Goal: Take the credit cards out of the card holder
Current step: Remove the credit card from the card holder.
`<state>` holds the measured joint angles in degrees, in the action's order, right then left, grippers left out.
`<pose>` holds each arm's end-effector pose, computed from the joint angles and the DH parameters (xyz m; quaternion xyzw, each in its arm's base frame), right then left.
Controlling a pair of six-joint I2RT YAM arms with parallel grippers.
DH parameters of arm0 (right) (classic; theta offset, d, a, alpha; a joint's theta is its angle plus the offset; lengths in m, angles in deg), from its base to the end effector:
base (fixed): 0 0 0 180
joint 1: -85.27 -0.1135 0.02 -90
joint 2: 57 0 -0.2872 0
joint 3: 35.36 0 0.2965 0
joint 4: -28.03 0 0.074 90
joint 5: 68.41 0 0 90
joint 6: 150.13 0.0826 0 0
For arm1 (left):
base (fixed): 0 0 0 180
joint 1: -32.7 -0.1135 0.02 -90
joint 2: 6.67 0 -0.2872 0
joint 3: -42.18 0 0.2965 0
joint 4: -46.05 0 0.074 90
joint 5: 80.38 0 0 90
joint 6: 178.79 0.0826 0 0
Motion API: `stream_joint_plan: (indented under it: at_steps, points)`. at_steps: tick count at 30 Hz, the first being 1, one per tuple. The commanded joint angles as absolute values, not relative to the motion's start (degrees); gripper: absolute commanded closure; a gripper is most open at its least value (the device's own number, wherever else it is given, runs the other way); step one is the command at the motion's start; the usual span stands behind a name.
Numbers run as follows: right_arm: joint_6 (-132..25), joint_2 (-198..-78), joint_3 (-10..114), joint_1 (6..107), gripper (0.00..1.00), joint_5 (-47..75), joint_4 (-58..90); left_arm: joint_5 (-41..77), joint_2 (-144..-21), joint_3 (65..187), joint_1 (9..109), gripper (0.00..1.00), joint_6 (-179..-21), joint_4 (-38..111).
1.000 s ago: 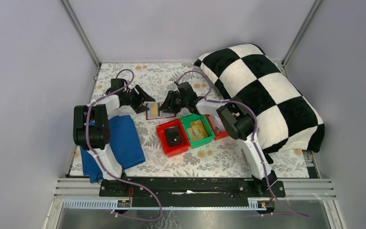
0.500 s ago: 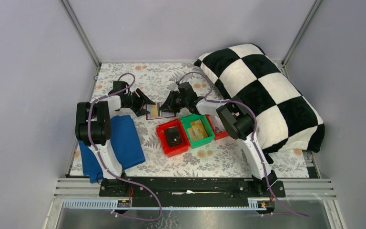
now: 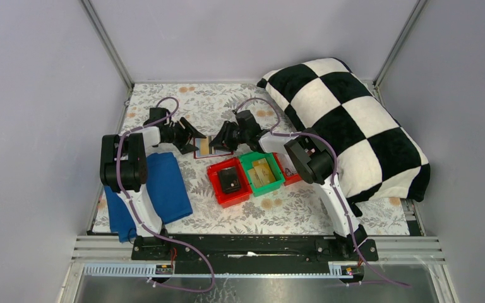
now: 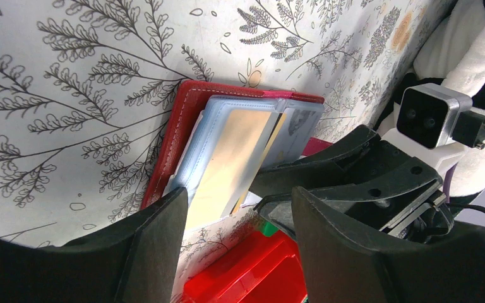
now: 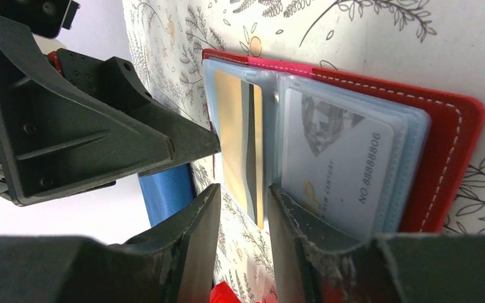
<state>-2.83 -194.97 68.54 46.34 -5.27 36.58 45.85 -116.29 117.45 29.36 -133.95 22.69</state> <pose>0.4528 0.4137 0.0761 0.0090 0.8319 0.5175 0.2002 0.4385 -0.0233 0.0978 -0.2961 0.8679 -0.3733 0.1403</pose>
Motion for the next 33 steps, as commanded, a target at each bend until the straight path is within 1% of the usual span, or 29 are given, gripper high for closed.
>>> stream_joint_plan:
  at_steps: [1, 3, 6, 11, 15, 20, 26, 33]
  points:
    - [-4.15, -195.11, 70.18, 46.69, 0.58, -4.70, 35.52, 44.49, -117.94, 116.67, 29.53, 0.34, -133.52, 24.17]
    - [-3.79, -195.60, 70.22, 46.69, 0.62, -5.18, 36.03, 44.49, -118.02, 116.74, 29.53, 0.34, -133.46, 24.15]
    - [-2.64, -196.26, 70.36, 46.69, 0.71, -6.16, 37.85, 44.64, -118.19, 116.77, 29.53, 0.34, -133.37, 24.17]
    - [-1.52, -197.49, 72.13, 46.69, 0.77, -7.75, 38.71, 44.89, -118.73, 116.44, 29.53, 0.34, -133.44, 24.57]
    - [-1.29, -196.13, 70.94, 46.69, 0.88, -7.28, 40.00, 45.11, -118.73, 116.09, 29.53, 0.34, -133.70, 25.01]
    - [-3.05, -194.50, 70.76, 46.69, 0.99, -7.21, 39.17, 45.06, -118.38, 116.02, 29.53, 0.34, -133.57, 25.07]
    - [-7.89, -189.87, 67.77, 46.96, 1.00, -3.19, 35.92, 43.53, -117.71, 114.87, 29.35, 0.34, -134.32, 25.73]
    - [-10.29, -187.45, 66.02, 48.98, 1.00, -4.22, 34.62, 42.48, -118.54, 114.46, 29.09, 0.33, -134.40, 25.62]
